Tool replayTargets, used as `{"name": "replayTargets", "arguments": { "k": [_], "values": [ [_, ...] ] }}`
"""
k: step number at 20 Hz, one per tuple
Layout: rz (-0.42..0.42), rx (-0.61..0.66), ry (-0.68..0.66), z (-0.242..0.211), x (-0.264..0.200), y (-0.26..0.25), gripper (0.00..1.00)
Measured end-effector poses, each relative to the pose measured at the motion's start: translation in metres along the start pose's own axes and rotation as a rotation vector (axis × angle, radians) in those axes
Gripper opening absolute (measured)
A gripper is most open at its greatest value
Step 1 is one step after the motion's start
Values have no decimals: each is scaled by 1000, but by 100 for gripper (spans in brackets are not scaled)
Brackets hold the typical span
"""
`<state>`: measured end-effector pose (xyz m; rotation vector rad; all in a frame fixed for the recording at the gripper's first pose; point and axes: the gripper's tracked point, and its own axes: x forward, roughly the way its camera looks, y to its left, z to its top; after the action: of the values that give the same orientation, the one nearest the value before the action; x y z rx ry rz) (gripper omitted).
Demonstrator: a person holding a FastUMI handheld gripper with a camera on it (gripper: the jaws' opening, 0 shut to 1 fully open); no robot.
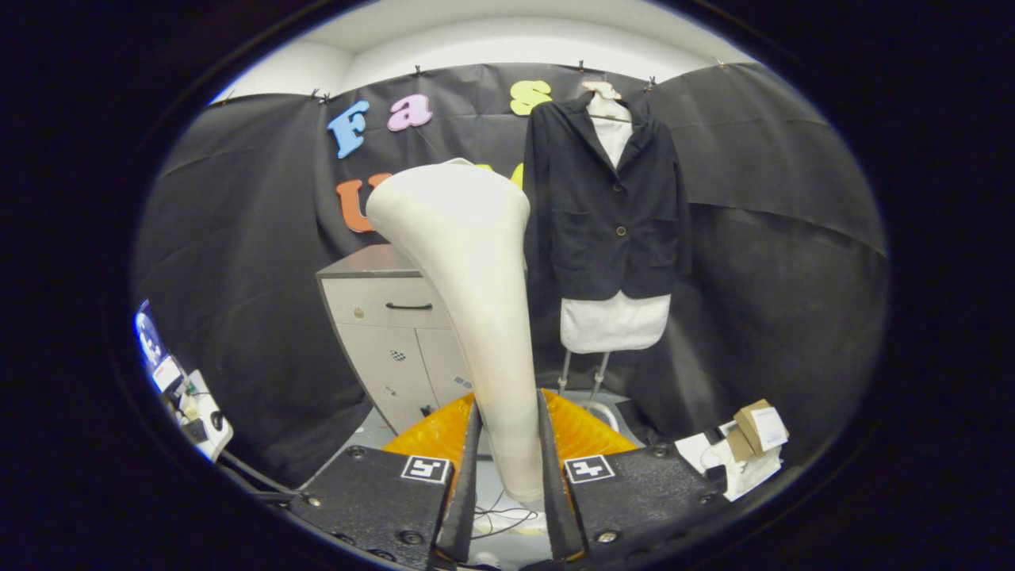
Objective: Iron the clothes twice with a garment steamer, once on the left side and once on the right side.
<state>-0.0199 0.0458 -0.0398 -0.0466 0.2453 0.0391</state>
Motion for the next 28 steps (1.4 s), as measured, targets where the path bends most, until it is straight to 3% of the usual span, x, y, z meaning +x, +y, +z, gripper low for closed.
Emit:
{"name": "replayTargets", "arguments": {
  "k": [28],
  "values": [
    [-16, 32, 15, -12, -16, -7, 39]
  ]
}}
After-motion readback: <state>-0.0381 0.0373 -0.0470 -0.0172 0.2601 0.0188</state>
